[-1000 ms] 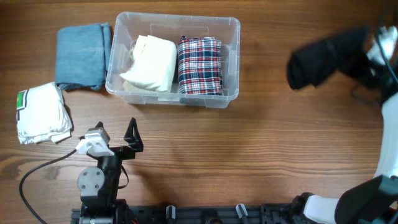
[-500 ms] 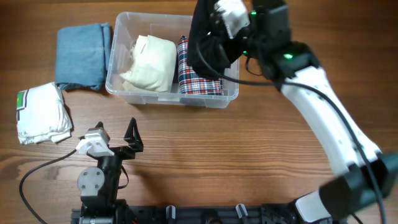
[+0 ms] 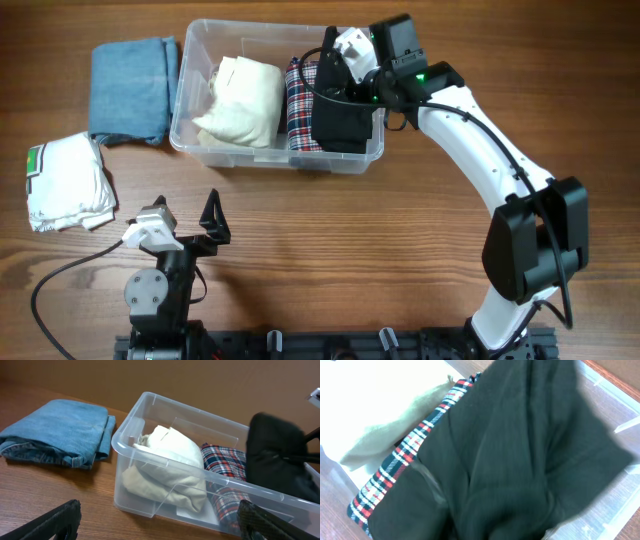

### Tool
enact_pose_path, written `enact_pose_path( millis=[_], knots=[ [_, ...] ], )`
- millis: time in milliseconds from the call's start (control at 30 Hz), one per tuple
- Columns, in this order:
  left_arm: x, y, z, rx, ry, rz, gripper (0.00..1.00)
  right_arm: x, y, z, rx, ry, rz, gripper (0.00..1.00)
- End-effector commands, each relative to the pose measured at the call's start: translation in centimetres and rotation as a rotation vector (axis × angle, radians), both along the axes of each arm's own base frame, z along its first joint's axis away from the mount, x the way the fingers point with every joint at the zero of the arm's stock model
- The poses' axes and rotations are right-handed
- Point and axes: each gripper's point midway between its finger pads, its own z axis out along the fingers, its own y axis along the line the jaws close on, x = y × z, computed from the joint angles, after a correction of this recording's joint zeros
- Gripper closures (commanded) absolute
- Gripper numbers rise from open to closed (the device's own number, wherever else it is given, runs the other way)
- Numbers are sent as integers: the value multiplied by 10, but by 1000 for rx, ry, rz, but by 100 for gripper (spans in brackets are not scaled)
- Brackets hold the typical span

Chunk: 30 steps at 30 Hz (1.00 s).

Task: Pack container
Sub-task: 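Carry the black cloth into the box's right side and release, then reach the left gripper to the blue-grey towel and grasp it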

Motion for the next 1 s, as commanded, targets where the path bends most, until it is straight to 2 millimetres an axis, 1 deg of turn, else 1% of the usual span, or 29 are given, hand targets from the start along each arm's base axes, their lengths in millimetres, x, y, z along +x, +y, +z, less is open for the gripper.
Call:
enact_pose_path(
  millis=[0, 100, 133, 167, 200, 267, 300, 333, 367, 400, 433, 467, 533, 600, 667, 700, 733, 767, 800, 867, 900, 967],
  knots=[
    [0, -1, -1, 6, -2, -1, 0, 9, 3, 8, 12, -31, -7, 19],
    [0, -1, -1, 6, -2, -1, 0, 12, 4, 11, 23, -43, -15, 7],
    [0, -1, -1, 6, -2, -1, 0, 13, 5, 14, 33, -44, -24, 5],
    [0, -1, -1, 6, -2, -1, 0, 16, 6, 22, 50, -49, -42, 1],
    [0, -1, -1, 6, -2, -1, 0, 18, 7, 33, 67, -62, -53, 0],
    [0, -1, -1, 6, -2, -1, 0, 21, 9, 75, 122, -112, -79, 1],
    [0, -1, -1, 6, -2, -1, 0, 21, 7, 101, 150, -146, -94, 0],
    [0, -1, -1, 6, -2, -1, 0, 21, 3, 122, 172, -172, -122, 0],
    [0, -1, -1, 6, -2, -1, 0, 20, -18, 170, 222, -235, -219, 0],
    [0, -1, -1, 6, -2, -1, 0, 19, -30, 187, 240, -262, -264, 0],
    [0, -1, -1, 6, -2, -1, 0, 16, -52, 209, 261, -302, -331, 0],
    [0, -1, -1, 6, -2, -1, 0, 13, -76, 224, 267, -326, -404, 0],
    [0, -1, -1, 6, -2, -1, 0, 5, -122, 235, 256, -333, -524, 0],
    [0, -1, -1, 6, -2, -1, 0, 1, -171, 230, 248, -300, -680, 0],
    [0, -1, -1, 6, -2, -1, 0, -3, -221, 217, 286, -231, -880, 0],
    [0, -1, -1, 6, -2, -1, 0, -5, -250, 206, 322, -188, -999, 0],
    [0, -1, -1, 6, -2, -1, 0, -12, -293, 186, 369, -119, -1178, 0],
    [0, -1, -1, 6, -2, -1, 0, -18, -319, 170, 380, -77, -1270, 0],
    [0, -1, -1, 6, -2, -1, 0, -23, -336, 158, 378, -48, -1329, 0],
    [0, -1, -1, 6, -2, -1, 0, -32, -361, 134, 366, 1, -1410, 0],
    [0, -1, -1, 7, -2, -1, 0, -35, -369, 124, 376, 28, -1454, 0],
    [0, -1, -1, 5, -2, -4, 0, -43, -369, 108, 409, 103, -1514, 0]
  ],
)
